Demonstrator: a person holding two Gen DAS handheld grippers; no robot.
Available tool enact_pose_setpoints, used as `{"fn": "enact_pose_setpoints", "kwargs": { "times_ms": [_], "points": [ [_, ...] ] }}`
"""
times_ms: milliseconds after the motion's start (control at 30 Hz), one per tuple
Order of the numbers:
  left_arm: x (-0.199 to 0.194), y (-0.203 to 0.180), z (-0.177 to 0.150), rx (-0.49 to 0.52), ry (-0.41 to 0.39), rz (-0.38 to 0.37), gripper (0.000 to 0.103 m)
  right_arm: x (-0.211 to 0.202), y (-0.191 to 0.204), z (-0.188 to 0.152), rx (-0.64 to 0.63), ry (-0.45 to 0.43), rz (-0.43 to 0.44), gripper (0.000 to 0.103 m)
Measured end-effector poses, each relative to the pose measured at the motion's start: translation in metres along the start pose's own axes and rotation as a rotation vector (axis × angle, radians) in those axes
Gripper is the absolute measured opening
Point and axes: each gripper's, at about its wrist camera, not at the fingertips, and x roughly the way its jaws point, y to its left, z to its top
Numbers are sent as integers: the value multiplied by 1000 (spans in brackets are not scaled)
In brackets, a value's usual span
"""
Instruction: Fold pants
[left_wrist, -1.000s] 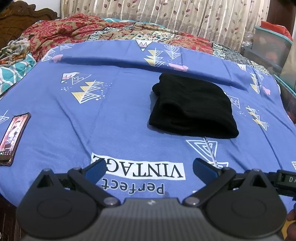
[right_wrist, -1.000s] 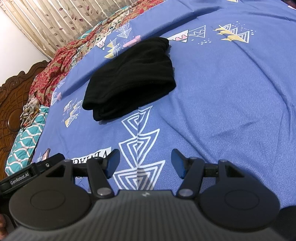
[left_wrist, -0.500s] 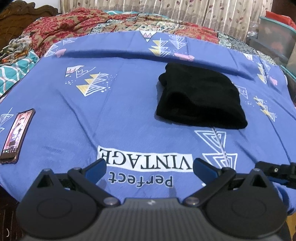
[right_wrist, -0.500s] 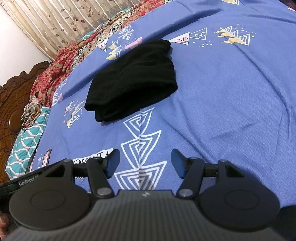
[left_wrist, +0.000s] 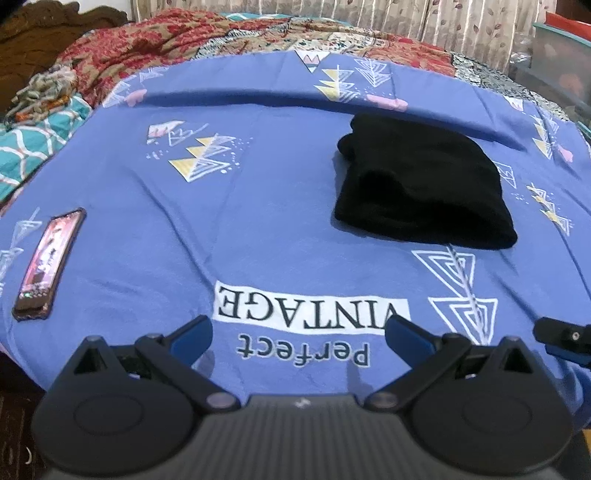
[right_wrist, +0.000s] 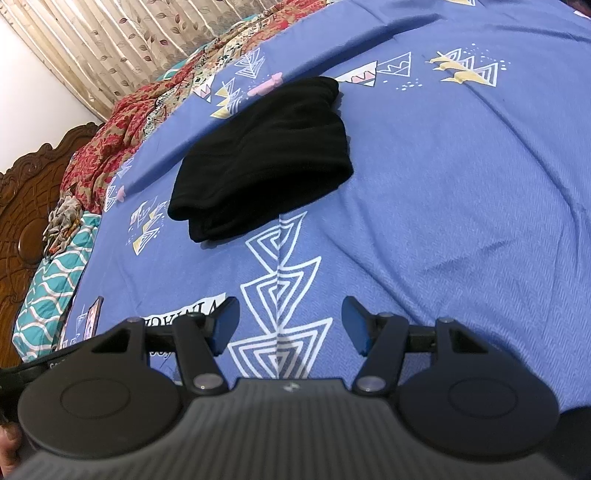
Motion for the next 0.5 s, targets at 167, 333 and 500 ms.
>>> {"fn": "enact_pose_setpoints", "kwargs": {
  "times_ms": [167, 333, 500],
  "points": [
    [-3, -7, 0, 56, -41, 87, 103, 1, -1, 1, 3, 1, 1, 64],
    [-4, -10, 2, 80, -51, 118, 103, 1, -1, 0, 3, 0, 0, 64],
    [-2, -10, 1, 85, -29, 137, 103, 1, -1, 1, 4, 1, 0, 64]
  ]
}}
